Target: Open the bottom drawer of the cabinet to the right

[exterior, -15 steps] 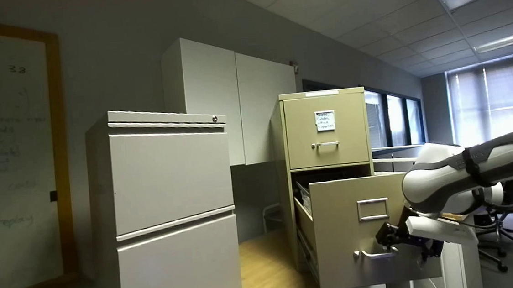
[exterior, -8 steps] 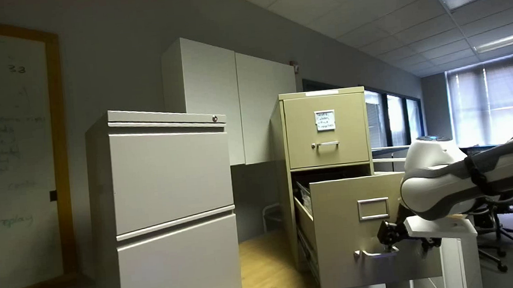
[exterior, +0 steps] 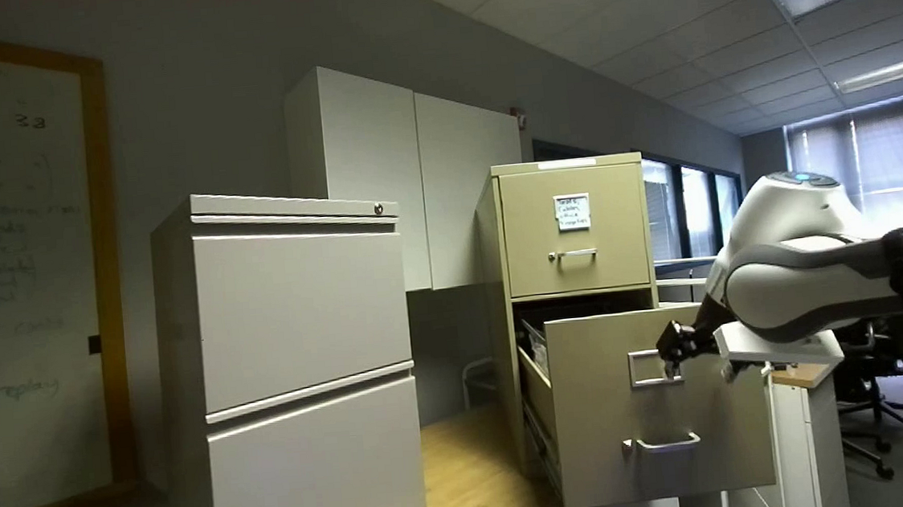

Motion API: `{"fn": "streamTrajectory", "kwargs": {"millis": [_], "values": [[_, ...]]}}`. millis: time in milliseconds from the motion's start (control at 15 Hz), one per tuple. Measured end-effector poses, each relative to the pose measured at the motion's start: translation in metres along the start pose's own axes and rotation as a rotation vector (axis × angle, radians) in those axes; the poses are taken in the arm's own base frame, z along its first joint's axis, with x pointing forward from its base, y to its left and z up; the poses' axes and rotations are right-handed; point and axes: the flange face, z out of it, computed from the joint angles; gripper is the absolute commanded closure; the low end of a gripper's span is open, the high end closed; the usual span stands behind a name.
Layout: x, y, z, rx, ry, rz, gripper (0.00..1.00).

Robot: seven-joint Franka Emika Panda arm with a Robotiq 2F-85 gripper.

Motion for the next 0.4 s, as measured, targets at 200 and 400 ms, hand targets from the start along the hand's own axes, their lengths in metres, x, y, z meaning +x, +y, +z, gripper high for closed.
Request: {"fn": "streamTrajectory", "kwargs": {"millis": [200, 400], "values": [[0.011, -0.002, -0.043, 0.000, 0.110, 0.012, 0.00], [0.008, -0.001, -0.043, -0.029, 0.005, -0.014, 0.00]]}}
